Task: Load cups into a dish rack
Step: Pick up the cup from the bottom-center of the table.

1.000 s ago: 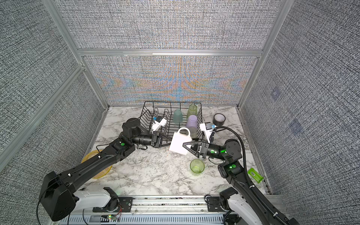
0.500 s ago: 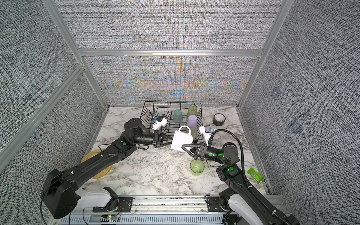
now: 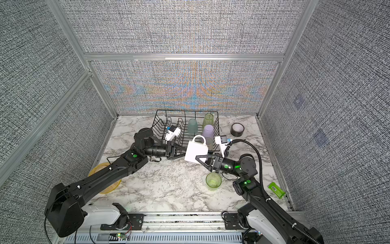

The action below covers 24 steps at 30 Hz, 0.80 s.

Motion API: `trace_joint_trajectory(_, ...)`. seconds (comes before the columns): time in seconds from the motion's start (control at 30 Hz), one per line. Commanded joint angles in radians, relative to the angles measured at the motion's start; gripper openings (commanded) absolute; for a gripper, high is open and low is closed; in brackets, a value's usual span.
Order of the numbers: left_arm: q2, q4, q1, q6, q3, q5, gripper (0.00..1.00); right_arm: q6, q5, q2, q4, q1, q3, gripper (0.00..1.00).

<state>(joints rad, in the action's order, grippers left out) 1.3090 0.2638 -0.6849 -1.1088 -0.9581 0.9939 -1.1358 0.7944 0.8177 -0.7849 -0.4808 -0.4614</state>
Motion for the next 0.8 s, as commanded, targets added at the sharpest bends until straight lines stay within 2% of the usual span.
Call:
trace_joint_trajectory(0.0, -0.009, -0.037, 0.004, 0.053, -0.008, -0.003, 0.36, 0.031, -0.034, 0.008, -0.008, -0.001, -0.005, 0.81)
trace_joint_trajectory(0.2, -0.046, -0.17, 0.029, 0.134, 0.004, -0.058, 0.46, 0.14, -0.057, 0.039, 0.165, -0.001, -0.05, 0.78)
trace_joint_trajectory(0.4, -0.122, -0.381, 0.089, 0.227, 0.029, -0.198, 0.65, 0.305, -0.149, 0.102, 0.427, -0.001, -0.139, 0.75)
trace_joint_trajectory(0.63, -0.255, -0.656, 0.14, 0.336, 0.051, -0.473, 0.8, 0.572, -0.202, 0.257, 0.76, -0.001, -0.36, 0.72)
trace_joint_trajectory(0.77, -0.325, -0.811, 0.15, 0.387, 0.038, -0.679, 0.87, 0.705, -0.304, 0.354, 0.968, -0.001, -0.518, 0.7)
